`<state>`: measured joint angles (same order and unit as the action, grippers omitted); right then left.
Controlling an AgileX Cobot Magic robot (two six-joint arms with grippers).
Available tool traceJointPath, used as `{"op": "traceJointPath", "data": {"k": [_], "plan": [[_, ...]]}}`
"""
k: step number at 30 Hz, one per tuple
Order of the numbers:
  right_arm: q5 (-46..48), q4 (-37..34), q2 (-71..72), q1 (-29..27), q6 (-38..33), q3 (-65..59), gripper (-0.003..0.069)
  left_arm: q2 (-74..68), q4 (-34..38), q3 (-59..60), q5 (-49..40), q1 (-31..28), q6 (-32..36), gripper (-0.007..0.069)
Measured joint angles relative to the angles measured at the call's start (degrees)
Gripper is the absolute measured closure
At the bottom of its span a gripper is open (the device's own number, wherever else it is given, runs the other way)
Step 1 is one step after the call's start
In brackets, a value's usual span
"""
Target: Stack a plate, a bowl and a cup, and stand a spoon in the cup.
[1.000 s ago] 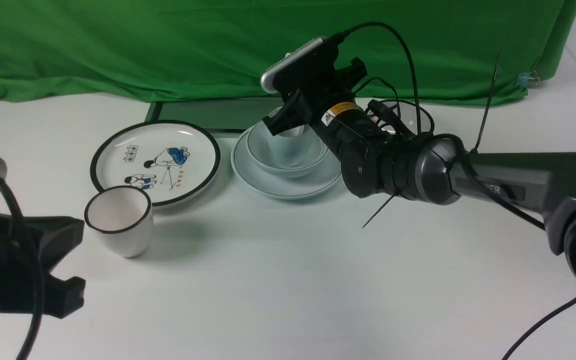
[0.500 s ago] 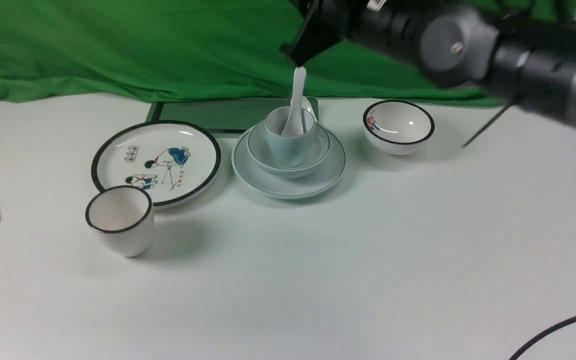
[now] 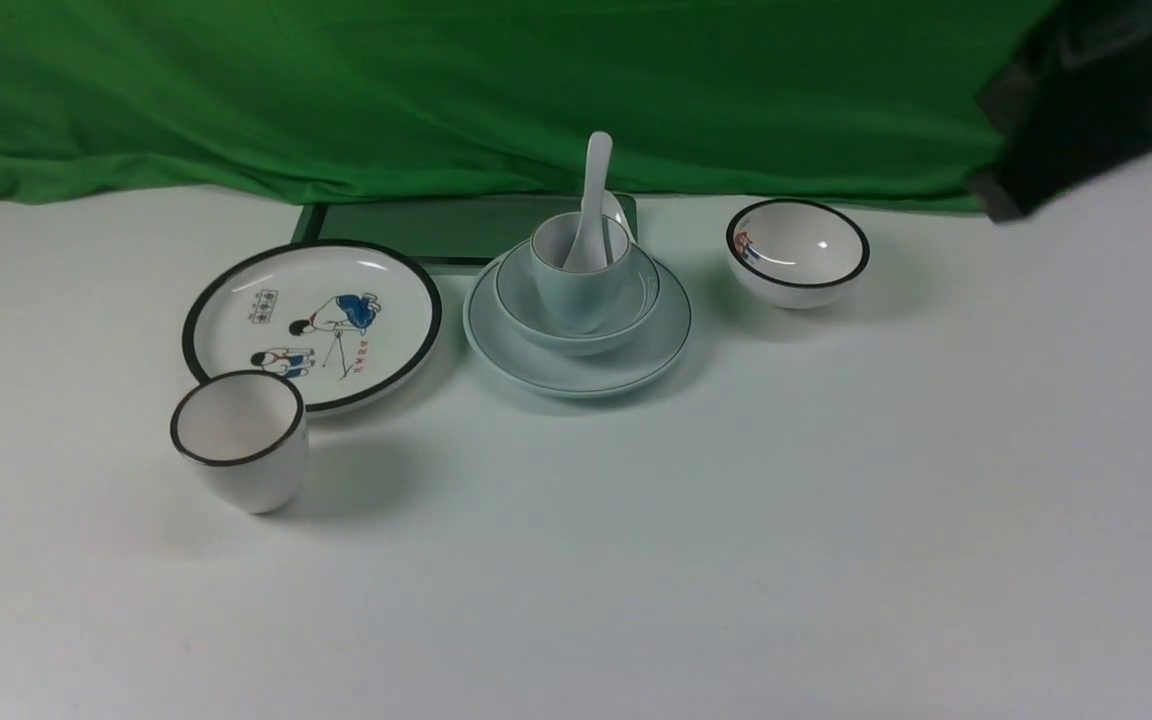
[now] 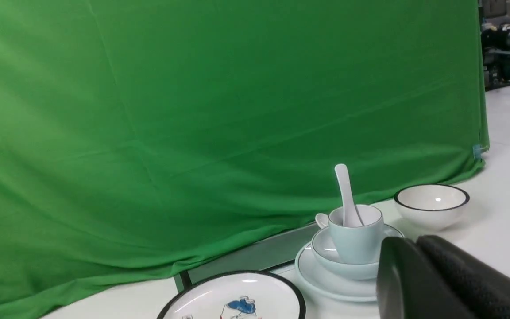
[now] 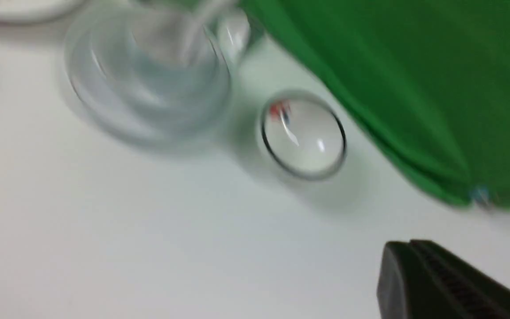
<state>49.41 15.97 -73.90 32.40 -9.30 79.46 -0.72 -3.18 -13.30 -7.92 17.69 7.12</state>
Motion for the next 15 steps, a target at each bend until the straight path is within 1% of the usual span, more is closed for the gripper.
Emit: {"op": "traceJointPath", "data": {"k": [1,5,7,9,10,11,12,13,15], "plan": [[-1.33,0.71,3.57,0.0,1.69,-5.81,0.0644,-0.21,-0.08,0.0,-0.25,0.0,0.0,0.0655],[-13.37,0.92,16.6,0.0,8.78,-24.14,0.0644,-0.54,-0.1,0.0,-2.03,0.0,0.0,0.0655],[-22.0,0.48,24.7,0.0,11.49,-35.24,0.0644,-0.55,-0.1,0.0,-2.44,0.0,0.0,0.0655],[-28.01,0.36,29.52,0.0,12.99,-42.14,0.0644,-0.55,-0.1,0.0,-2.5,0.0,0.0,0.0655],[-33.22,0.2,34.06,0.0,14.17,-48.66,0.0644,-0.55,-0.1,0.0,-2.5,0.0,0.0,0.0655],[-34.1,0.2,34.06,0.0,14.31,-48.66,0.0644,-0.55,-0.1,0.0,-2.5,0.0,0.0,0.0655],[-38.83,0.17,37.62,0.0,14.79,-53.77,0.0644,-0.55,-0.1,0.0,-2.5,0.0,0.0,0.0655],[-48.14,0.12,42.18,0.0,15.44,-59.94,0.064,-0.55,-0.1,0.0,-2.5,0.0,0.05,0.0655],[-58.07,0.12,45.32,0.0,15.67,-65.98,0.0635,-0.55,-0.1,0.0,-2.5,0.0,0.05,0.0655]]}}
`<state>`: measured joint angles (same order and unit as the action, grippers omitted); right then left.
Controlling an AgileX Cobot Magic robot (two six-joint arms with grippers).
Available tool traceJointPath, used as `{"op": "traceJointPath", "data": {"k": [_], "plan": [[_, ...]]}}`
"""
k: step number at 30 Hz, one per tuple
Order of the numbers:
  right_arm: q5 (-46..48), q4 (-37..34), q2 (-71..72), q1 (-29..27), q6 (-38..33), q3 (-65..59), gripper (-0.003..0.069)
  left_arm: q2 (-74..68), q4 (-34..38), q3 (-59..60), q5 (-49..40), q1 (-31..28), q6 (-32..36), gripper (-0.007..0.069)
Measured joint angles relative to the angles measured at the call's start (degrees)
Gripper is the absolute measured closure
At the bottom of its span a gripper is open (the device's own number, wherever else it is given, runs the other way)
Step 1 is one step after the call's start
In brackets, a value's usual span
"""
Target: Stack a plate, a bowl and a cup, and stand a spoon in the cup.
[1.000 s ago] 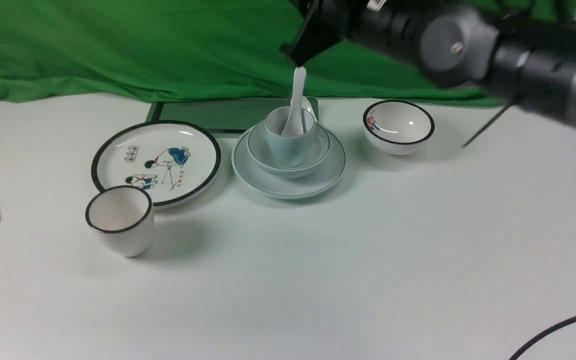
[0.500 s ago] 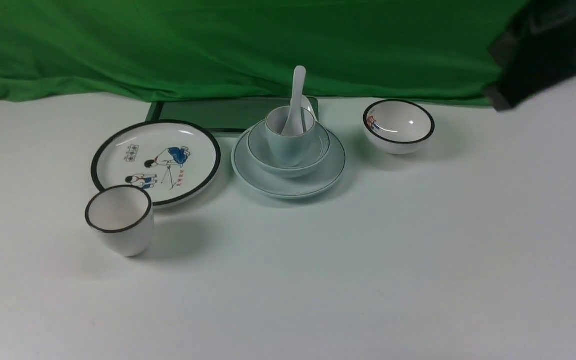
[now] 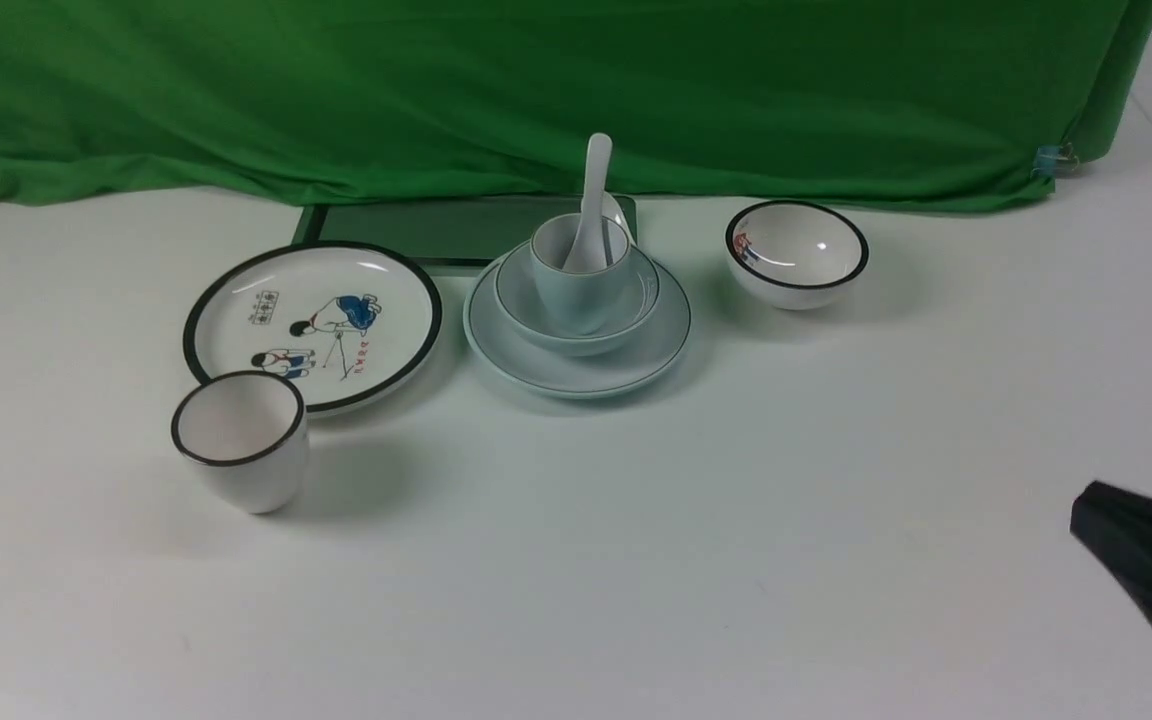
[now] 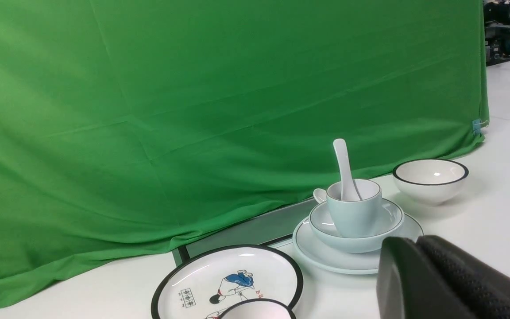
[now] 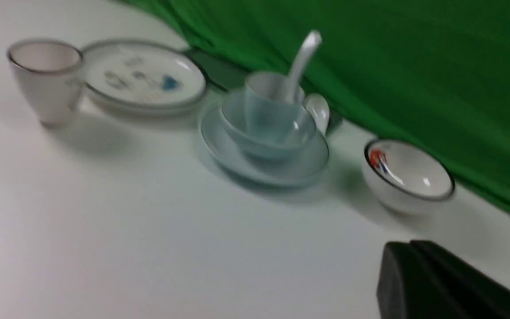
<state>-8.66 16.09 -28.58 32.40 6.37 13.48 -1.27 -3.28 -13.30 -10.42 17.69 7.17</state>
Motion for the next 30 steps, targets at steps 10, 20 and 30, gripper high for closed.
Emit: {"op": "traceJointPath", "data": {"k": [10,20,30], "plan": [[-29.38,0.34,4.37,0.0,0.28,-13.53,0.0594,0.0,-0.04,0.0,-0.06,0.0,0.0,0.0655],[-14.96,-14.7,15.81,-4.79,-10.15,-13.96,0.059,0.0,-0.04,0.06,-0.21,0.0,0.12,0.0655],[0.91,-19.49,28.43,-26.65,-10.72,-13.96,0.0647,0.0,-0.04,0.11,-0.34,0.0,0.12,0.0655]]}}
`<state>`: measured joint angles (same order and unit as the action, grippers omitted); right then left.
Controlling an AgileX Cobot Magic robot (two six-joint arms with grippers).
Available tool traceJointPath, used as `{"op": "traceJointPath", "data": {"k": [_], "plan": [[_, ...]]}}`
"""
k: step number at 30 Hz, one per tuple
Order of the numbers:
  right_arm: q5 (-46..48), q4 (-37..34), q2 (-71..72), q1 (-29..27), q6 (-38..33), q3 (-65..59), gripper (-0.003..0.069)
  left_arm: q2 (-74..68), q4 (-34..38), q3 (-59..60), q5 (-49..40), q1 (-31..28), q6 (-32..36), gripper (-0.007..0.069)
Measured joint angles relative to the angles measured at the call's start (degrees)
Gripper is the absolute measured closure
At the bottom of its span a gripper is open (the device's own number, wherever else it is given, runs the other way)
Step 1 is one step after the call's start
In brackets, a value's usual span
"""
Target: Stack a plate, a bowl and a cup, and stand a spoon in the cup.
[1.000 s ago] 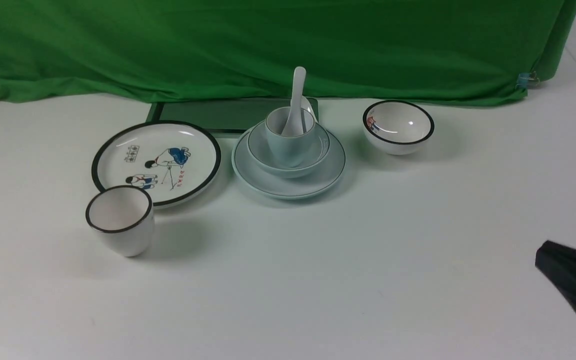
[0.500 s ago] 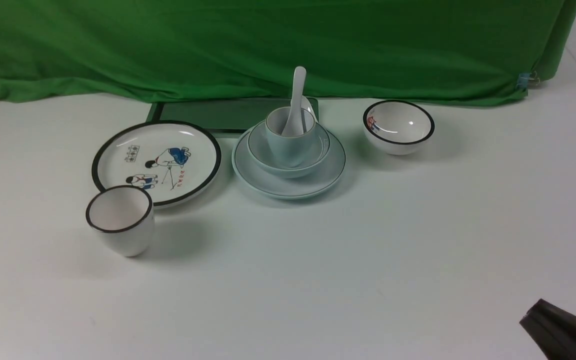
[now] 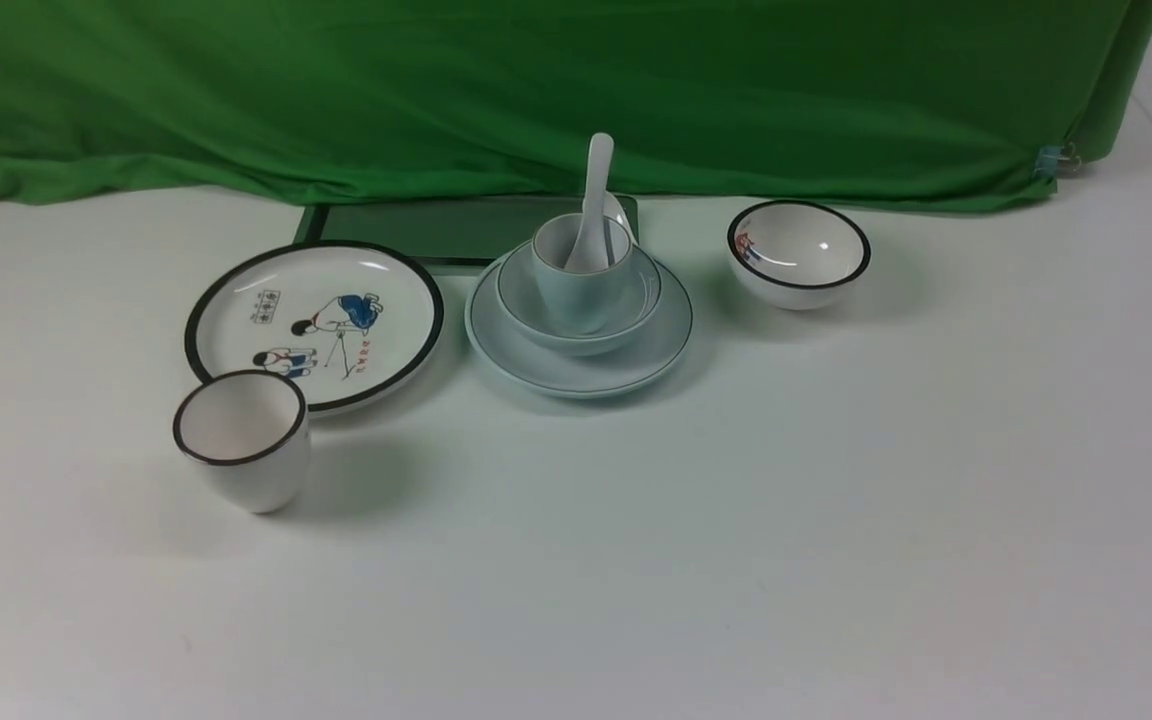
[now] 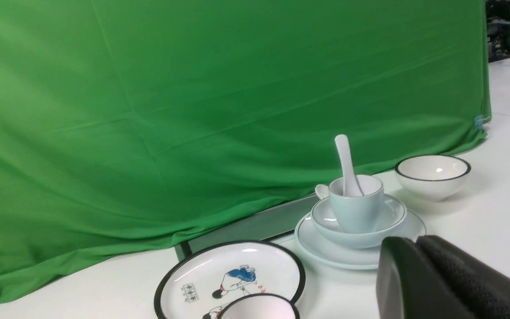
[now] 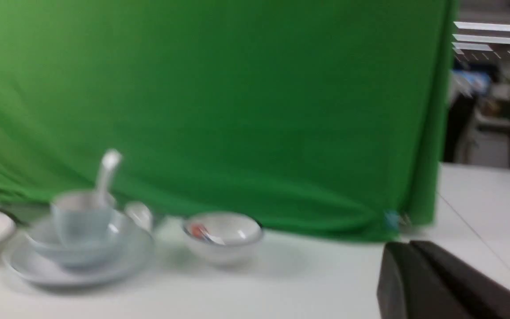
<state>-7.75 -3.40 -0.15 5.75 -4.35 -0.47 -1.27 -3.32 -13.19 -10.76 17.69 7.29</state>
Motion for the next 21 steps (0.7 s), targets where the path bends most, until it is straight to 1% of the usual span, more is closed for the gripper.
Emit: {"op": "traceJointPath", "data": {"k": [2,6,8,12,21], "plan": [[5.56,-0.12,0.11,-2.58,0.0,0.0,0.0647,-0.08,0.0,0.0,0.0,0.0,0.0,0.0655],[16.12,-0.07,0.15,-3.38,0.0,0.0,0.0647,-0.13,0.0,0.0,0.0,0.0,0.0,0.0655],[19.62,-0.01,0.15,-3.49,0.06,-0.05,0.0647,-0.12,0.0,0.0,0.0,0.0,0.0,0.0655],[21.42,-0.01,0.15,-3.54,0.18,-0.05,0.0644,-0.12,0.0,0.0,0.0,0.0,0.0,0.0655],[21.59,-0.06,0.15,-3.54,0.18,-0.05,0.0632,-0.18,0.0,0.0,0.0,0.0,0.0,0.0654]]}}
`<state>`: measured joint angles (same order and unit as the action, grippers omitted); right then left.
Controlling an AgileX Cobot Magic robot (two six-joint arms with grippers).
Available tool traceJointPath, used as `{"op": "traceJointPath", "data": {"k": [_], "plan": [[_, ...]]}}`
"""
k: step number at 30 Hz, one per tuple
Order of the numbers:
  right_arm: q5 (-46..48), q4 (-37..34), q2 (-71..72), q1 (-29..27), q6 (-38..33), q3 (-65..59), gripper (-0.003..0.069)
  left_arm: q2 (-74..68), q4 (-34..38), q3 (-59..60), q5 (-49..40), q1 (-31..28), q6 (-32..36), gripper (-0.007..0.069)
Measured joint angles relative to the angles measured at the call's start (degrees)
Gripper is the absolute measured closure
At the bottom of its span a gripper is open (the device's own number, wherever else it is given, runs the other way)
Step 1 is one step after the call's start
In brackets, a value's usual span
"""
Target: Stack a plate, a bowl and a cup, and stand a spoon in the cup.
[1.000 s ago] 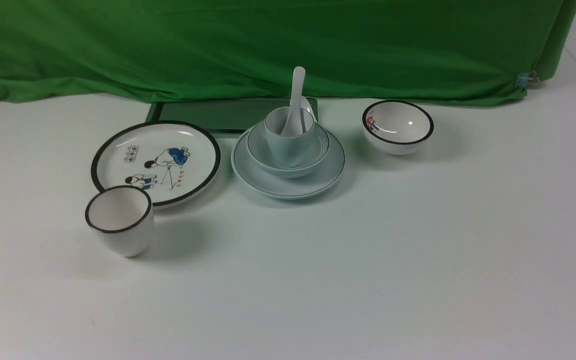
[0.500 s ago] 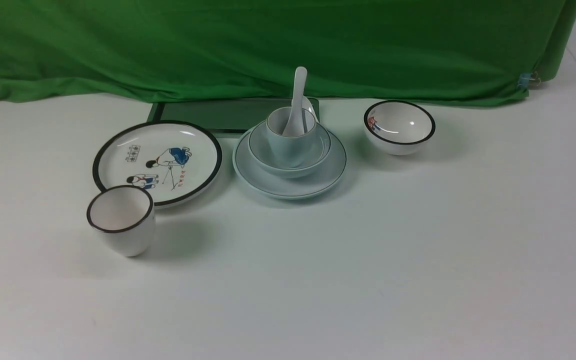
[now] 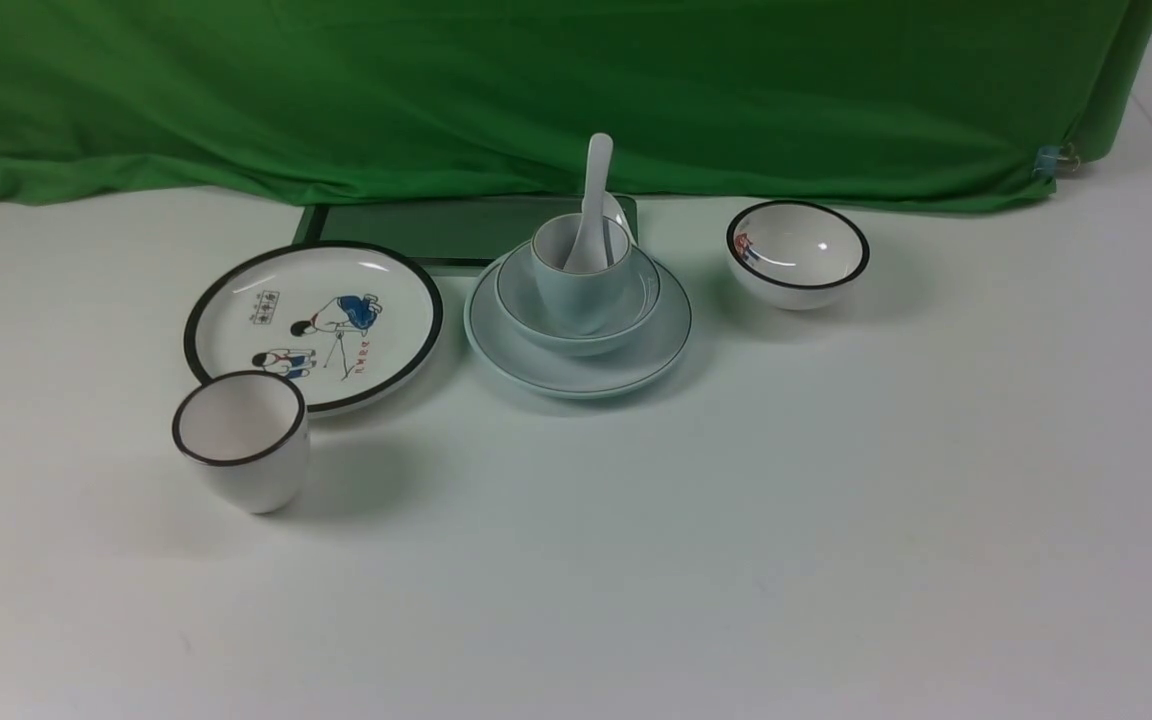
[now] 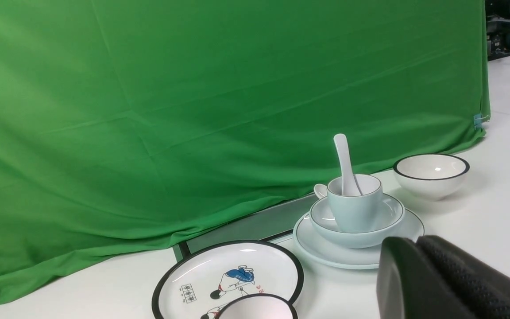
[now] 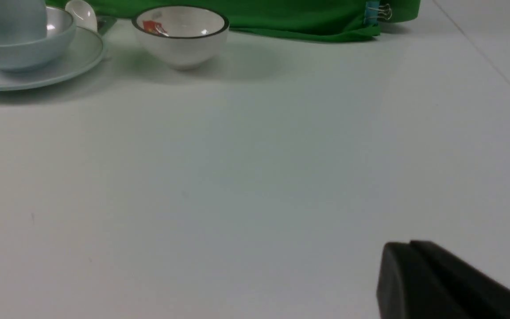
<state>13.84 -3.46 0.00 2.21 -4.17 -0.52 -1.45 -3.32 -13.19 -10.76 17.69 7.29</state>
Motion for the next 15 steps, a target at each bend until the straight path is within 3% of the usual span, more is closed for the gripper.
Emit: {"op": "traceJointPath", "data": {"k": [10,15], "plan": [[0.0,0.07,0.0,0.0,0.04,0.0,0.061,0.38,-0.12,0.87,0.14,-0.65,0.05,0.0654],[0.0,0.07,0.03,0.0,0.04,0.0,0.0602,1.37,3.32,7.18,1.75,-9.73,-4.88,0.0653]]}}
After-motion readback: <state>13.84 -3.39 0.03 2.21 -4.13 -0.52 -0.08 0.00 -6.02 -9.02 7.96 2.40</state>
